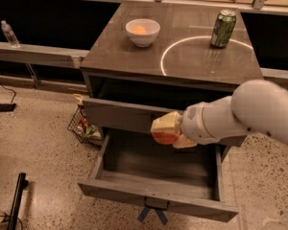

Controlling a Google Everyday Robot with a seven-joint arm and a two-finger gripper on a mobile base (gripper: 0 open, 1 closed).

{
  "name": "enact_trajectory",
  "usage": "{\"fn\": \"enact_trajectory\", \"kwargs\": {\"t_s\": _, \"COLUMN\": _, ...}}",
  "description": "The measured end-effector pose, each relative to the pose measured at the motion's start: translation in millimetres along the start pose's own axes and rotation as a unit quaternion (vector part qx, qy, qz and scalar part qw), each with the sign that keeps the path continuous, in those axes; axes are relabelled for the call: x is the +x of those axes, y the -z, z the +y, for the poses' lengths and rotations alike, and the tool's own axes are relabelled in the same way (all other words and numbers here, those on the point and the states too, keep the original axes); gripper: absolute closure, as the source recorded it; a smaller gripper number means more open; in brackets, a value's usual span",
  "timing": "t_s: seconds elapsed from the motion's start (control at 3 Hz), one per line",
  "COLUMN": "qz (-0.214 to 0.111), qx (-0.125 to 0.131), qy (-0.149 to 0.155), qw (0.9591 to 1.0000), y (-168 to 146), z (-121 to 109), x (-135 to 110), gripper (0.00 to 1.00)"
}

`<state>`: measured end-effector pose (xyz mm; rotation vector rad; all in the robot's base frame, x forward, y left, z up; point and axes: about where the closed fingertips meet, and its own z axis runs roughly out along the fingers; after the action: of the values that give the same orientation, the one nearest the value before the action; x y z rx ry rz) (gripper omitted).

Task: Pick apple from middle drawer and place on counter

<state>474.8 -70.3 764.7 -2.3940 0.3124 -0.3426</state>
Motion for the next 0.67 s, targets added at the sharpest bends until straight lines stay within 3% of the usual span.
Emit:
{"fn": "enact_trajectory", "kwargs": {"t_s": 0.33, "qz": 0.0, "qx": -0.004, "qy": 0.005, "qw": 1.0, "y": 14.8, "z": -9.4, "x": 4.8, "gripper": 1.0}}
{"fn": "enact_trajectory", "kwargs": {"t_s": 0.67, "qz": 0.012, "qx": 0.023, "qy": -0.043, "qw": 0.9988, "y": 28.4, "z": -16.7, "x": 26.4, "gripper": 1.0}}
